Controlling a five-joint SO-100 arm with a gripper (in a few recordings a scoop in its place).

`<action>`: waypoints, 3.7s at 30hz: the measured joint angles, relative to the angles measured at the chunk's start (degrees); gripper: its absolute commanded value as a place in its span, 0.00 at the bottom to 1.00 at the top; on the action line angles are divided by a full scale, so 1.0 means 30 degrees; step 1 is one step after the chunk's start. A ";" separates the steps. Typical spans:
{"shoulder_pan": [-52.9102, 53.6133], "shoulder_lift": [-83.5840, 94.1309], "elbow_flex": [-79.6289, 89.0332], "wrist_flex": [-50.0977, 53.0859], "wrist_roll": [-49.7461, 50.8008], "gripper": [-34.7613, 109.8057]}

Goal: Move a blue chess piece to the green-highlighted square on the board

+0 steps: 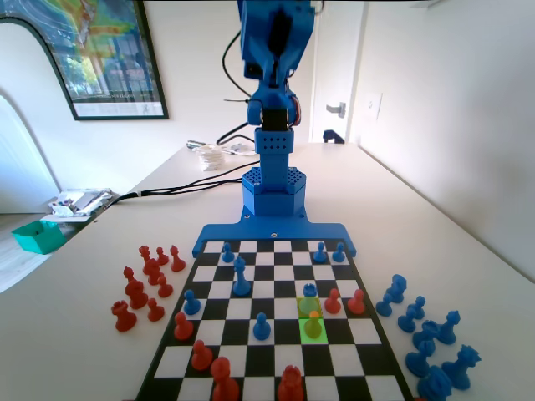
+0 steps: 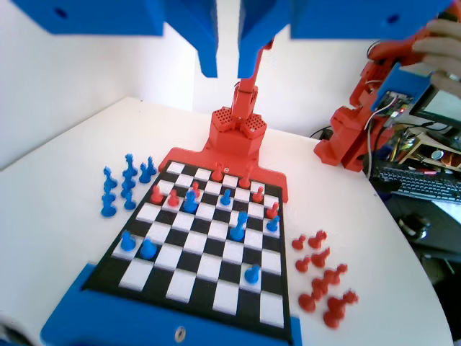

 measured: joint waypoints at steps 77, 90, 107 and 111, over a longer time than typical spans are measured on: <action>-0.2666 -3.2842 -0.9844 -0.9082 0.5244 0.33; -0.3428 -3.2871 -0.9844 -0.9141 0.5010 0.33; -0.2725 -3.3428 -0.9873 -0.9141 0.4219 0.33; -0.2725 -3.3896 -0.9873 -0.9141 0.4219 0.33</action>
